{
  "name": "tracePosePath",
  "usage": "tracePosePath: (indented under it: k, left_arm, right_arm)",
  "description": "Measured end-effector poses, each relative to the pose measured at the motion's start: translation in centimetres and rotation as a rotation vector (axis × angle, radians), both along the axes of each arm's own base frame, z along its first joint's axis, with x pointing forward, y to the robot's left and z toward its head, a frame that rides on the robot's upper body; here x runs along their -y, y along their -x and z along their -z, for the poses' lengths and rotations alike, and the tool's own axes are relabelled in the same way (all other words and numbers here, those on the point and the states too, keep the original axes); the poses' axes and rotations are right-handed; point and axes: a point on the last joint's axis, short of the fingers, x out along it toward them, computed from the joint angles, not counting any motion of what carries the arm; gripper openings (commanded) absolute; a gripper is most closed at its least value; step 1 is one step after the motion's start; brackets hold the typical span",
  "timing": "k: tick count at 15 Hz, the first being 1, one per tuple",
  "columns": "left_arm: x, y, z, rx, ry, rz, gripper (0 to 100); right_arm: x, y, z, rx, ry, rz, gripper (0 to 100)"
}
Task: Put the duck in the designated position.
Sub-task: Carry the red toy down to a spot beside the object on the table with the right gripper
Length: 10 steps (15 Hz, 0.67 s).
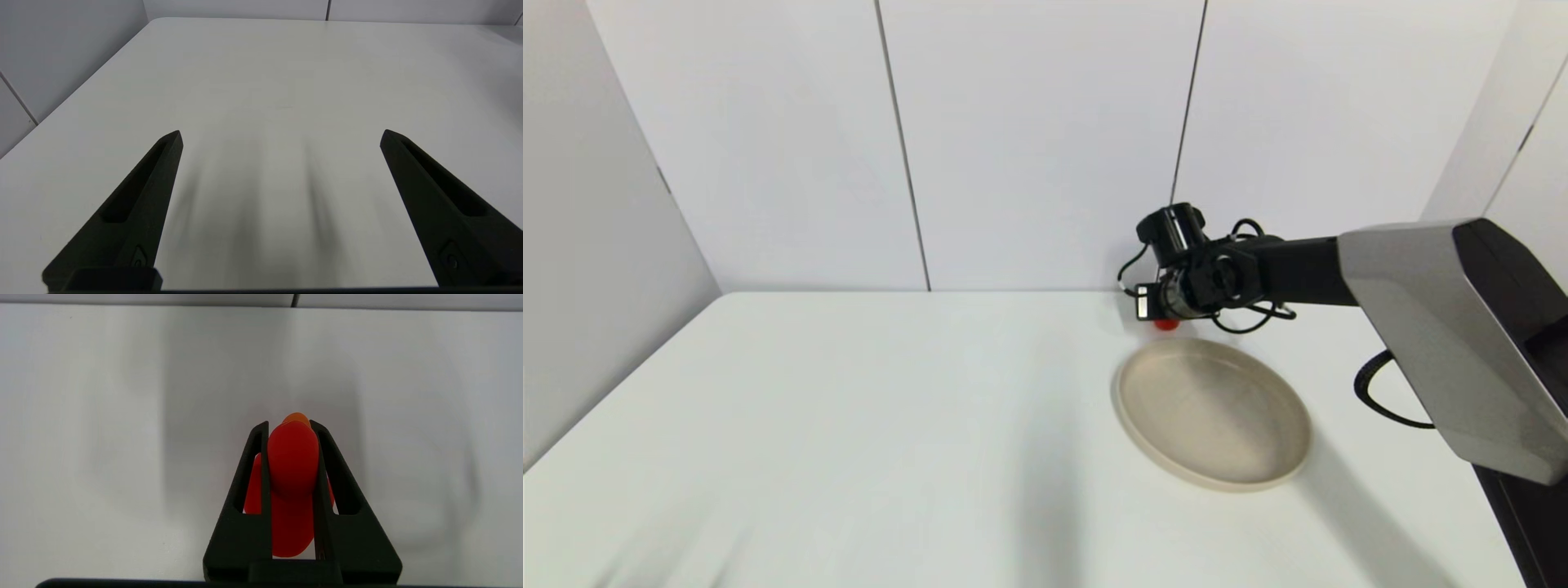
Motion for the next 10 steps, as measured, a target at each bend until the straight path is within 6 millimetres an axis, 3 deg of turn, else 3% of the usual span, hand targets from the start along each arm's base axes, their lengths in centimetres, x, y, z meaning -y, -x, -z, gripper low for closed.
tracePosePath:
  k: [5, 6, 10]
  left_arm:
    - [0.00, 0.00, 0.00, 0.000, 0.000, 0.000, 100]
    - [0.00, 0.00, 0.00, 0.000, 0.000, 0.000, 100]
    - [0.00, 0.00, 0.00, 0.000, 0.000, 0.000, 100]
  right_arm:
    - [0.13, -0.04, 0.01, -0.001, 0.000, 0.002, 0]
    - [0.12, -0.04, 0.00, -0.001, 0.000, 0.001, 100]
    - [0.16, -0.02, -0.11, 0.000, 0.000, 0.002, 100]
